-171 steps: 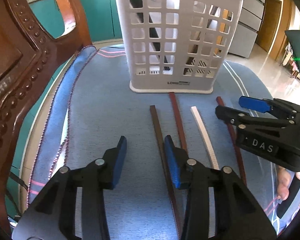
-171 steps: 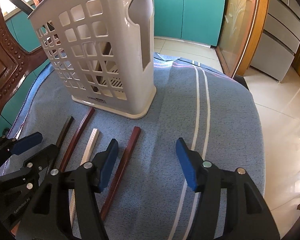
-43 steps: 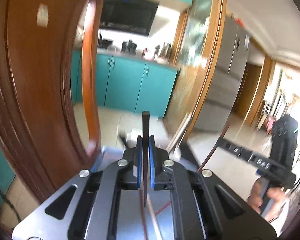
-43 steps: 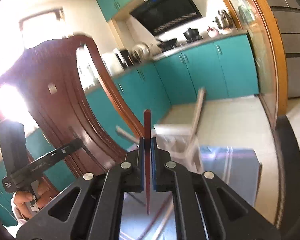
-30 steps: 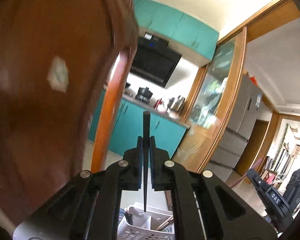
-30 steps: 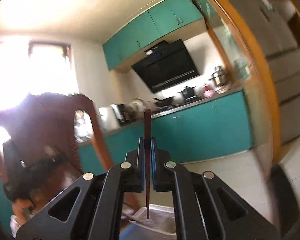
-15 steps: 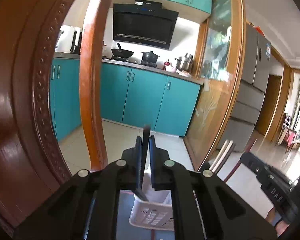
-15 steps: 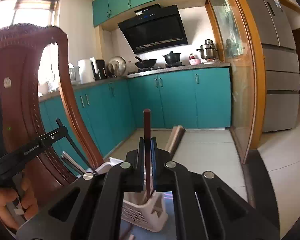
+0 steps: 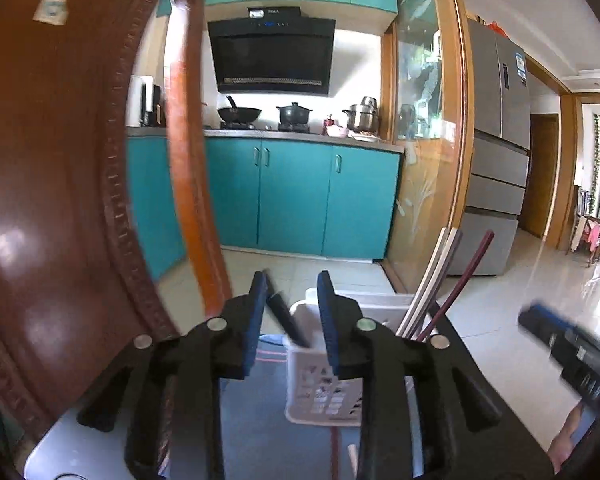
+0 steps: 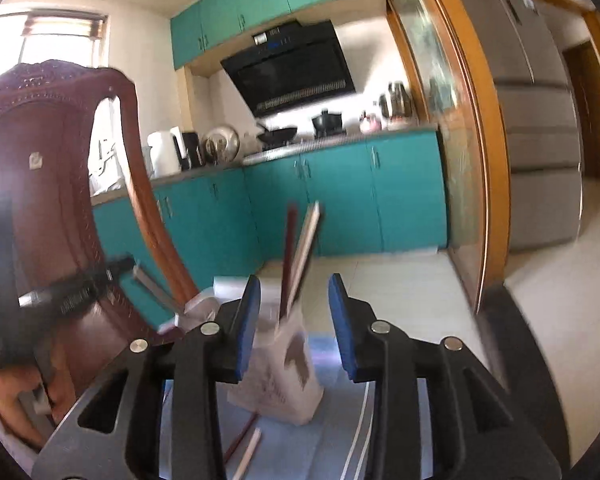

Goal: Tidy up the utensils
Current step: 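Open both tools to drop the chopsticks into the white holder, then close left tool on a red-brown chopstick while right tool closes on the white chopstick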

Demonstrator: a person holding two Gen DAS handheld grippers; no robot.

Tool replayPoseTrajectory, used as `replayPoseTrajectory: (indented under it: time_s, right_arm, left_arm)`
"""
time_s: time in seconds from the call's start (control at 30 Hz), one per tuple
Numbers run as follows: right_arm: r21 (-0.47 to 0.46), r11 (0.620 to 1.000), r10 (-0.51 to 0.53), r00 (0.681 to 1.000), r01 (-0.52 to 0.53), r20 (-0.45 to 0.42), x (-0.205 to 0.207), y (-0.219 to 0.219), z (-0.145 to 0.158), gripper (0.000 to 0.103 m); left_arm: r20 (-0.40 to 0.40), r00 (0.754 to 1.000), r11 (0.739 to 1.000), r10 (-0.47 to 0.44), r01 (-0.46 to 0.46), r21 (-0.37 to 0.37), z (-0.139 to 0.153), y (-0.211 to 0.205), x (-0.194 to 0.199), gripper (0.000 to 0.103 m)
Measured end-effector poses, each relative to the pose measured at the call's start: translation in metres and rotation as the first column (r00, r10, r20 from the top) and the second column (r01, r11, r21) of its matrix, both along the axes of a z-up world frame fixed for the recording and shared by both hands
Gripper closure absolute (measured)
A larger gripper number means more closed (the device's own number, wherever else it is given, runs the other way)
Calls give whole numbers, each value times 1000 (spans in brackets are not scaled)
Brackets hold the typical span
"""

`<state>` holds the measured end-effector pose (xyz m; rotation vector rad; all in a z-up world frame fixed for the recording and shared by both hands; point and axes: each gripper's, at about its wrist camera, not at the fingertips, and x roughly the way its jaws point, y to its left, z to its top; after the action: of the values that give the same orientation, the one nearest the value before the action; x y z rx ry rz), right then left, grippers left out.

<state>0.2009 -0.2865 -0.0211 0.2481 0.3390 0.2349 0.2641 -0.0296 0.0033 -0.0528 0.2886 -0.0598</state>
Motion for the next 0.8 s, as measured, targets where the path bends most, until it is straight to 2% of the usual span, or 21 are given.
replayPoseTrajectory:
  time_s: [0.07, 0.2, 0.27, 0.33, 0.4, 0.53, 0.57, 0.6, 0.63, 0.67, 0.7, 0.8]
  right_arm:
    - [-9, 1000, 13, 999, -13, -53, -5, 4, -17, 68]
    - [-105, 990, 70, 972, -96, -226, 9, 38, -56, 68]
    - [-128, 973, 134, 920, -193, -368, 25, 63, -83, 68]
    - [-92, 965, 176, 862, -247, -475, 36, 81, -110, 68]
    - [-82, 957, 191, 820, -277, -540, 41, 99, -128, 68]
    - [-130, 943, 176, 794, -305, -582, 46, 123, -138, 68]
    - [-141, 943, 167, 796, -300, -582, 46, 127, -138, 68]
    - [-150, 944, 153, 797, -292, -584, 47, 129, -138, 70]
    - [-148, 948, 145, 793, -283, -591, 49, 129, -139, 82]
    - [-151, 950, 132, 791, -273, -598, 50, 128, -139, 89]
    - [-154, 954, 118, 790, -259, -601, 52, 127, -139, 92]
    - [-134, 969, 82, 784, -207, -615, 55, 112, -138, 93]
  left_arm:
    - [-13, 1000, 1000, 26, -25, 10, -12, 9, -12, 76]
    - [-154, 984, 996, 90, -88, 19, -45, 28, -13, 75]
    - [-223, 969, 994, 105, -103, 20, -58, 34, -10, 75]
    - [-276, 951, 990, 137, -127, 54, -71, 37, -8, 72]
    - [-313, 930, 980, 190, -163, 111, -84, 38, -5, 69]
    - [-358, 912, 979, 199, -165, 123, -96, 44, -4, 69]
    - [-363, 911, 979, 197, -161, 127, -98, 44, -4, 67]
    - [-372, 908, 980, 191, -153, 131, -100, 45, -4, 63]
    - [-379, 907, 981, 184, -144, 131, -101, 44, -3, 62]
    - [-391, 905, 983, 170, -128, 131, -104, 43, -3, 61]
    - [-402, 902, 985, 158, -114, 131, -108, 42, -3, 61]
    - [-436, 891, 988, 125, -72, 137, -118, 33, 0, 61]
